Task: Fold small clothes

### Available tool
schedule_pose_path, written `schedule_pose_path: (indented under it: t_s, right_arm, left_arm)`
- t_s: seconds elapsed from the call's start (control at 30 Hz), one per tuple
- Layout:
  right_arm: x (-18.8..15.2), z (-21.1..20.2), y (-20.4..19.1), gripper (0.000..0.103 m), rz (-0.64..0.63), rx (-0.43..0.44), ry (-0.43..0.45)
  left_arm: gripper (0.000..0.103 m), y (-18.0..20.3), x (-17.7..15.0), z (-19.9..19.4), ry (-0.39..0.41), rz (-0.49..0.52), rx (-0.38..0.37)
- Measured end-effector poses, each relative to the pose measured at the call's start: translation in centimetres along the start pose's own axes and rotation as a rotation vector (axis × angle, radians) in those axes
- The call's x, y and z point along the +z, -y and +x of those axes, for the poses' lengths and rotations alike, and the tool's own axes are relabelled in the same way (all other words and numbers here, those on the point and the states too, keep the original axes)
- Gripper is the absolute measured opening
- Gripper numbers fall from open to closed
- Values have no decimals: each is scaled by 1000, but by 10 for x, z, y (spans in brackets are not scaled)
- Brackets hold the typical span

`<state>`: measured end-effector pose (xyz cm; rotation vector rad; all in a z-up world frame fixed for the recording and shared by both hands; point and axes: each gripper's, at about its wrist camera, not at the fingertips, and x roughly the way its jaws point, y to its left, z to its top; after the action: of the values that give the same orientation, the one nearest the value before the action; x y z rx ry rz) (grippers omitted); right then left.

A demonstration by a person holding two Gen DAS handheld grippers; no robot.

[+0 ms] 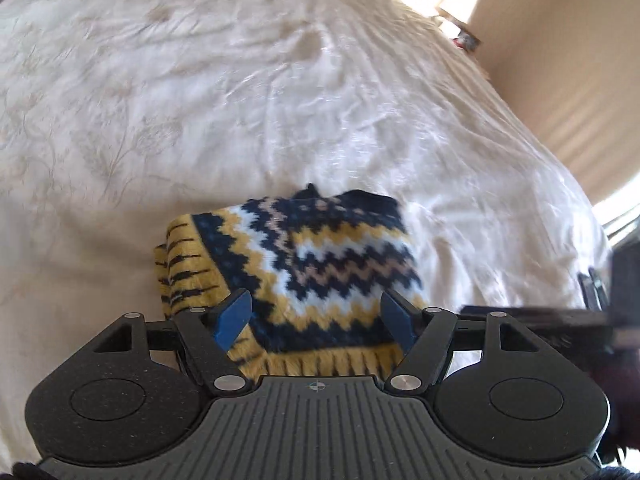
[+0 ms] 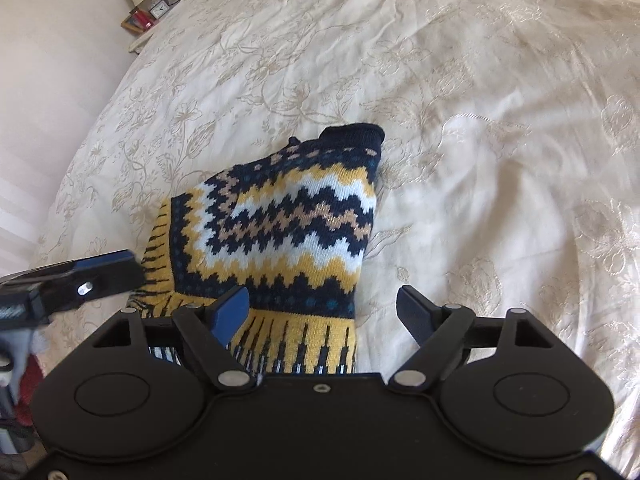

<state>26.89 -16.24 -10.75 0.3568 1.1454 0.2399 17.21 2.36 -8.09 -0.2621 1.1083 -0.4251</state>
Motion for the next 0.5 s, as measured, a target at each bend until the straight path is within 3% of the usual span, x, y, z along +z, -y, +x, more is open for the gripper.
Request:
schedule_pose_path:
  t_s: [0.13, 0.2, 0.33, 0.5]
  right_arm:
    - [8, 0, -3, 83, -11, -46, 45]
    - [13, 1, -5, 83, -16, -76, 67]
    - [24, 17, -6, 86, -19, -141, 90]
    - [36, 68, -7, 87, -57, -235, -15]
  left_arm:
    - [70, -24, -13, 20, -80, -40, 60]
    - [70, -27, -22, 23, -100, 6, 95]
    - [70, -24, -29, 17, -101, 76, 94]
    - [70, -26, -28, 19, -118, 88, 81]
